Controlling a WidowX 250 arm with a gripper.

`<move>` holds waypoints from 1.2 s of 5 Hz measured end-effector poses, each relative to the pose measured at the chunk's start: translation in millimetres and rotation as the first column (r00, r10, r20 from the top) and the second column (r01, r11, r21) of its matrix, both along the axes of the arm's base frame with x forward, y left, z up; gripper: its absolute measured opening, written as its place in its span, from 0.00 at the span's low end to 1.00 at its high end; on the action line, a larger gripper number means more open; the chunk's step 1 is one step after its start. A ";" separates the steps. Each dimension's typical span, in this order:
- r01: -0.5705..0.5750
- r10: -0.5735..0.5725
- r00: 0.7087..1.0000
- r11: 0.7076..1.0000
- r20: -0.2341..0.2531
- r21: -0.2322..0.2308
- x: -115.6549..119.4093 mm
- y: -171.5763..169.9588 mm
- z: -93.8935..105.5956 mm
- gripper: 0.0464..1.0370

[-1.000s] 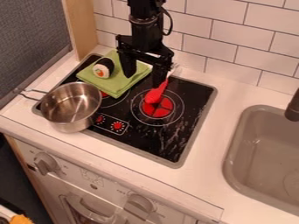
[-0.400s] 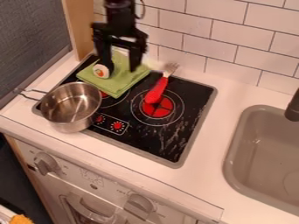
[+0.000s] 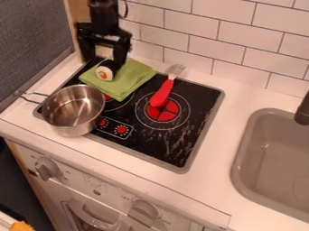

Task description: Put the sushi object in the pot.

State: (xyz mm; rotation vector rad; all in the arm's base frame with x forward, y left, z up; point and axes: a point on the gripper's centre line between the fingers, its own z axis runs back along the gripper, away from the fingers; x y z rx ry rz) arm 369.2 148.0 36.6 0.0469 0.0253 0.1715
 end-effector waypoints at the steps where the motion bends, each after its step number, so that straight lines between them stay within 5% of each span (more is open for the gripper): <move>1: -0.001 0.000 0.999 1.000 -0.045 -0.020 3.6 1.0 -21.9 0.91; 2: 0.012 -0.013 0.999 1.000 -0.039 -0.018 4.0 -1.6 -23.4 0.65; 3: 0.049 -0.049 0.998 0.999 -0.039 0.004 -5.7 -14.3 -10.0 0.51; 4: 0.049 -0.050 0.997 0.999 0.052 0.023 -9.4 -21.7 29.8 0.57; 5: 0.010 -0.010 0.998 1.000 0.063 0.000 -16.3 -23.3 34.3 0.87; 6: -0.005 0.005 0.998 1.000 0.068 -0.006 -17.1 -18.0 35.7 0.93</move>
